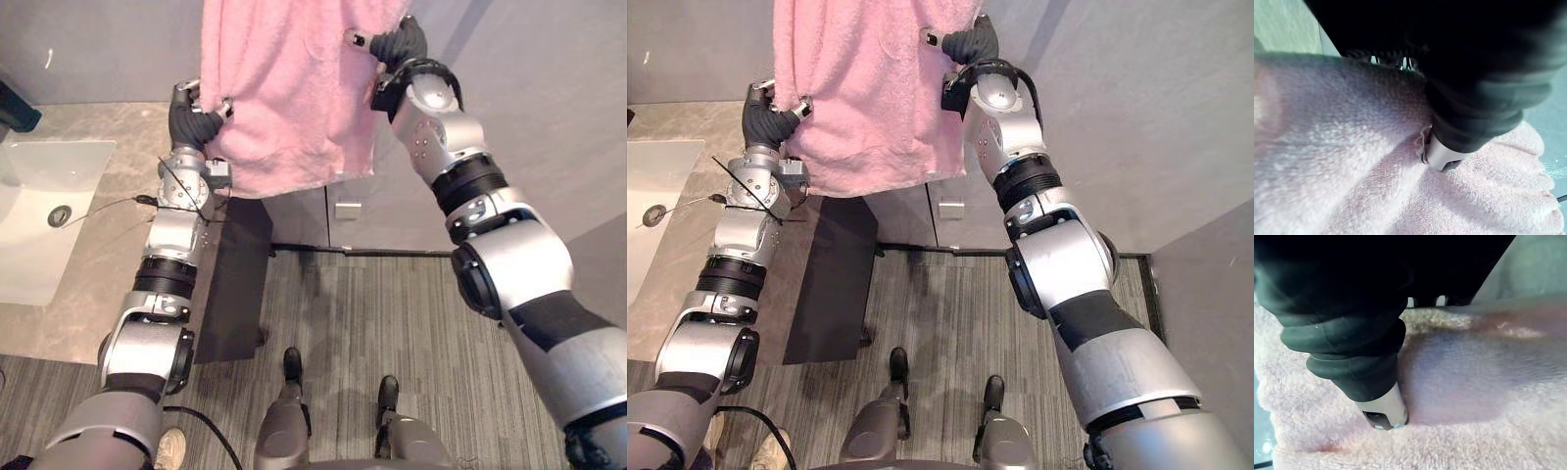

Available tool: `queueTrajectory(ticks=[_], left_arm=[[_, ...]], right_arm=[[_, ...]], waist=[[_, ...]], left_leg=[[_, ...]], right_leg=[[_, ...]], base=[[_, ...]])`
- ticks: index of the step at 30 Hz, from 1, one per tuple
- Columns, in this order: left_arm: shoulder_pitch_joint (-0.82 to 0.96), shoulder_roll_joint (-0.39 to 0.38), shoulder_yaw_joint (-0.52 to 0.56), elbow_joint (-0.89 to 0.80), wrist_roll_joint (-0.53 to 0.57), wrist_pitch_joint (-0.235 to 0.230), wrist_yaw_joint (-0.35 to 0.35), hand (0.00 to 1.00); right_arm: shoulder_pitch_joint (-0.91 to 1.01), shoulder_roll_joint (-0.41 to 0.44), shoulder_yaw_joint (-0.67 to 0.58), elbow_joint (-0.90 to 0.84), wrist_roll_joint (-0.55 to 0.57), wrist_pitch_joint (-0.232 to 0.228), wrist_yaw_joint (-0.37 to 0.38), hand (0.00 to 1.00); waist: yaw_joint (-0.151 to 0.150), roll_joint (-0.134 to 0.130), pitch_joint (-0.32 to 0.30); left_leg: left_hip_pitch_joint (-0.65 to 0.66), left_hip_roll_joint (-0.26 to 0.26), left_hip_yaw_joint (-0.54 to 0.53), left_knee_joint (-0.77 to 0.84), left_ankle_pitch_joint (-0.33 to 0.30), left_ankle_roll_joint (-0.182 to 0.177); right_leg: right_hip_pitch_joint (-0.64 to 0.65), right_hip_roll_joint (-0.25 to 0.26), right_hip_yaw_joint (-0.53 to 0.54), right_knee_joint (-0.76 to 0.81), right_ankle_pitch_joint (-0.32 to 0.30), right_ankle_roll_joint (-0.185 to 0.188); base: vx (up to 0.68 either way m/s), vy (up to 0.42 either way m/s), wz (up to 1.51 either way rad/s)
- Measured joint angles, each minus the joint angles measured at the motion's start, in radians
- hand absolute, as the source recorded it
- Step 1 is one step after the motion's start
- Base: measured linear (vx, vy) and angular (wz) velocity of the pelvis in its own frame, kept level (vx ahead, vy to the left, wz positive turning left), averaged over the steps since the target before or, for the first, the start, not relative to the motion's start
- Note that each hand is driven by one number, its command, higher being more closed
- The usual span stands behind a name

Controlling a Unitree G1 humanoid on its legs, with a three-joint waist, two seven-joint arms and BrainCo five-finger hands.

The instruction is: Organize washtable

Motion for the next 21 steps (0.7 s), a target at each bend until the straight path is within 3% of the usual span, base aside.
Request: queueTrajectory(ticks=[5, 12, 21], left_arm=[[0.028, 0.003, 0.0, -0.042, 0.0, 0.0, -0.001, 1.0], [0.061, 0.041, -0.006, -0.068, 0.001, 0.0, -0.011, 1.0], [0.061, 0.041, -0.035, -0.061, 0.0, 0.0, -0.031, 1.0]], right_arm=[[0.0, -0.025, 0.033, 0.0, 0.0, -0.002, 0.004, 1.0], [0.0, -0.11, 0.181, -0.036, -0.001, -0.004, 0.054, 1.0], [-0.001, -0.14, 0.207, -0.06, 0.0, -0.02, 0.067, 1.0]], waist=[[0.0, 0.001, 0.002], [-0.026, 0.001, 0.002], [-0.034, 0.001, 0.002]], left_leg=[[0.006, 0.0, 0.003, 0.0, 0.0, 0.0], [0.008, 0.002, 0.011, -0.001, -0.005, -0.005], [0.006, 0.002, 0.026, 0.0, 0.0, 0.0]], right_leg=[[0.001, -0.002, 0.002, 0.008, -0.004, 0.0], [-0.005, -0.003, 0.005, 0.021, -0.013, 0.001], [-0.016, -0.004, 0.01, 0.02, -0.011, 0.004]], base=[[0.0, 0.0, 0.0], [-0.01, 0.001, -0.01], [0.02, -0.007, -0.05]])
